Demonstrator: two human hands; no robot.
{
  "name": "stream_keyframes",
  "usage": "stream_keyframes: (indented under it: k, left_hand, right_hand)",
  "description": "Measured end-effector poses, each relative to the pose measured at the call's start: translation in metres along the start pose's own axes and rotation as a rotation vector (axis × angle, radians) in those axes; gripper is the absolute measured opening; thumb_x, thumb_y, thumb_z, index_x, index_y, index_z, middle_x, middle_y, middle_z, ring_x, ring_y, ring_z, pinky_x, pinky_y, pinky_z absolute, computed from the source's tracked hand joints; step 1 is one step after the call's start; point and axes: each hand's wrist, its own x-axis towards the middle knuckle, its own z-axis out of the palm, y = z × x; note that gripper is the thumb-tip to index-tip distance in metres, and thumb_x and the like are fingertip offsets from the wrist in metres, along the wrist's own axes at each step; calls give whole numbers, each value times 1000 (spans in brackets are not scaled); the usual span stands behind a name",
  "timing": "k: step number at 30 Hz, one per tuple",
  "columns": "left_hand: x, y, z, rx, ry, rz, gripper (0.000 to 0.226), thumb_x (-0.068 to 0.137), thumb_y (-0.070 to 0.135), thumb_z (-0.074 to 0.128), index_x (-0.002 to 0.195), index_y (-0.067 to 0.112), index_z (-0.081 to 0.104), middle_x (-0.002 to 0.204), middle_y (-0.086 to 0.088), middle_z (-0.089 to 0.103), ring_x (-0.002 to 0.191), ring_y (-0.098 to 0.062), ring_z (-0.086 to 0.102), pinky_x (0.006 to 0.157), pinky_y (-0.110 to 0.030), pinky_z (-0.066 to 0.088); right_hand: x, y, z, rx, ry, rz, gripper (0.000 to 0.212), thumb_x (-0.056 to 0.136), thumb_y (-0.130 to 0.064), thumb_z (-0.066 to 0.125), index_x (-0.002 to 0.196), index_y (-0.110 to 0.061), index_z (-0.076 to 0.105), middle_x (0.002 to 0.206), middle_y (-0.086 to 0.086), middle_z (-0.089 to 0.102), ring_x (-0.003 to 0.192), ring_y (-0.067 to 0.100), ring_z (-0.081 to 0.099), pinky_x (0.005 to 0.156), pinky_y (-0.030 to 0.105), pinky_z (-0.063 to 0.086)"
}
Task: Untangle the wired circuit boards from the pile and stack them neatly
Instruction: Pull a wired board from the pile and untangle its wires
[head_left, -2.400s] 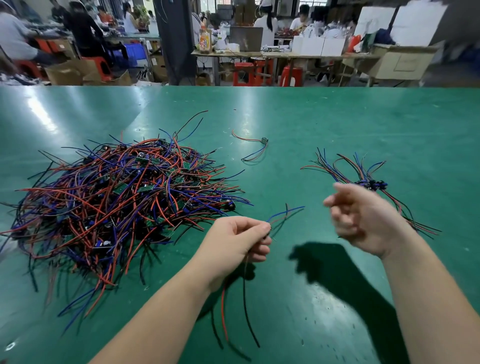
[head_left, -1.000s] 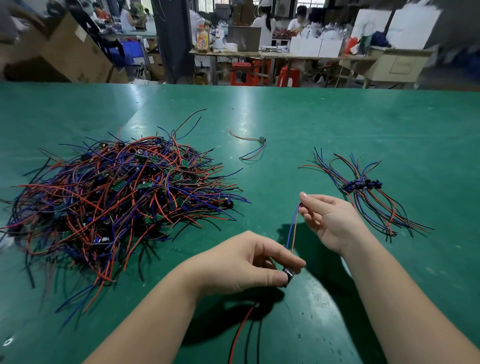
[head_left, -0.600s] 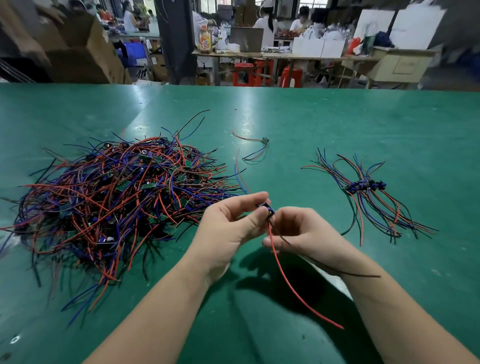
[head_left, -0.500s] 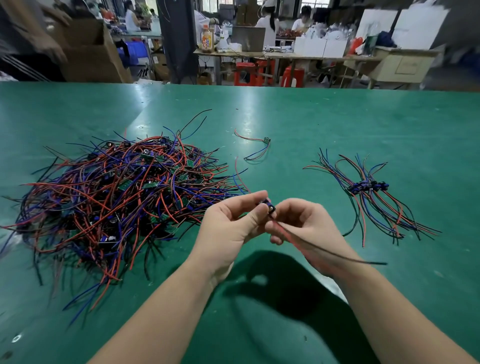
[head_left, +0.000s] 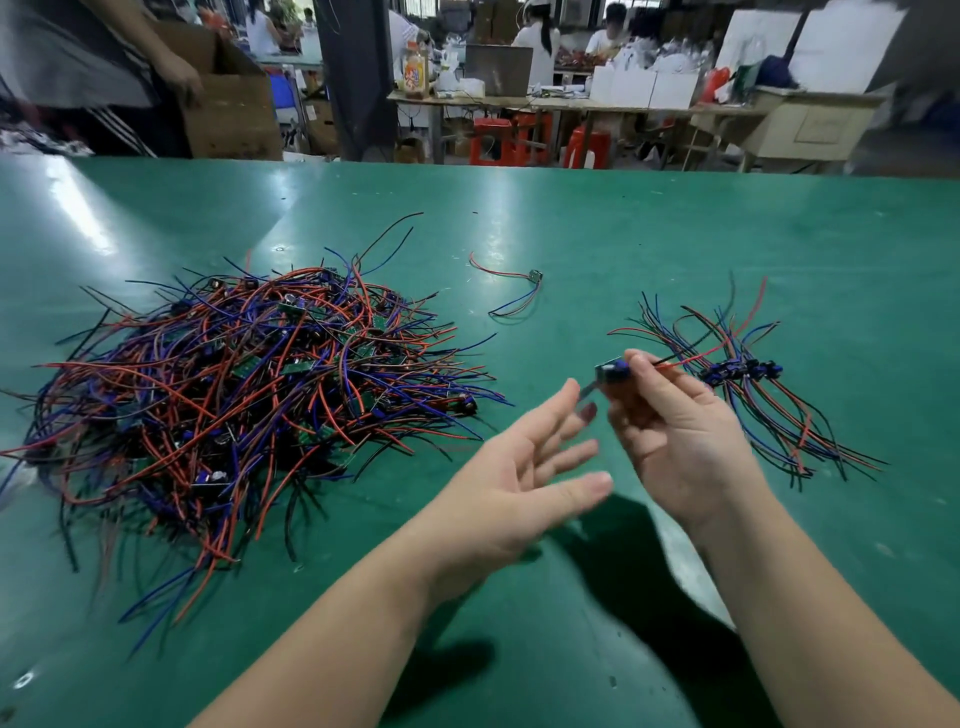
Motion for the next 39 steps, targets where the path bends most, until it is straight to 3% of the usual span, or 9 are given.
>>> stream_keyframes:
  k: [3,5,7,9,11,15,23,33,39]
  left_hand:
    - [-11,20,-12,-126,-292,-149,31,89,23,61,119,20,64,89,-4,74,63,-10,70,48,-16,51]
    - [-13,27,-22,-176,-242,-156,35,94,29,46,81,19,77,48,6,62,33,0,52,32,-11,37]
    - [-11,32,-29,-372,-131,-132,44,93,33,45,61,16,70,37,6,48,26,1,40,30,-10,30]
    - [-4,31,-30,-501,23,-101,34,79,43,55,65,16,69,46,5,53,33,-3,44,34,-12,33]
    - [4,22,-26,-351,138,-163,37,72,46,56,84,15,71,67,-1,68,51,-9,61,47,-16,48]
    - [8,2,-8,-200,82,-240,41,76,43,59,101,12,70,94,-8,74,74,-17,71,70,-26,58]
    - [8,-4,-3,-32,342,-177,14,83,24,69,74,14,74,71,-4,73,51,-19,67,50,-25,55]
    - [1,-9,10,-28,205,-276,11,86,20,67,85,9,66,79,-5,75,51,-14,66,54,-27,55]
    - [5,-8,9,-118,313,-242,20,83,26,66,86,6,68,81,-5,75,47,-11,62,47,-22,51]
  right_hand:
    - [3,-22,-7,7,40,-15,3,77,-13,63,76,-15,65,59,-3,67,55,8,67,41,12,44]
    - [1,-33,-10,-37,-3,33,9,70,-17,64,66,-16,72,59,-4,66,53,6,66,38,9,42]
    - [-3,-35,-8,-85,-57,85,14,66,-17,63,59,-16,74,59,-3,67,53,6,66,37,8,43]
    - [-6,-28,-4,-111,-93,130,13,65,-14,63,58,-14,74,58,-2,66,52,7,66,36,9,43]
    - [-8,-18,0,-134,-117,175,8,63,-12,65,64,-9,72,57,1,66,50,10,66,36,10,44]
    - [-10,3,3,-335,-148,163,14,62,-12,71,72,-6,65,59,5,67,44,10,61,37,15,44]
    - [-8,16,-4,-578,-207,83,7,68,-13,75,65,-8,72,60,7,65,48,9,53,43,15,39]
    - [27,-28,-38,-295,98,161,15,88,-10,62,74,-5,62,52,1,61,45,9,60,41,14,46]
    - [15,-24,-43,-585,-379,463,23,77,-21,67,80,0,74,71,12,67,53,13,60,48,19,49]
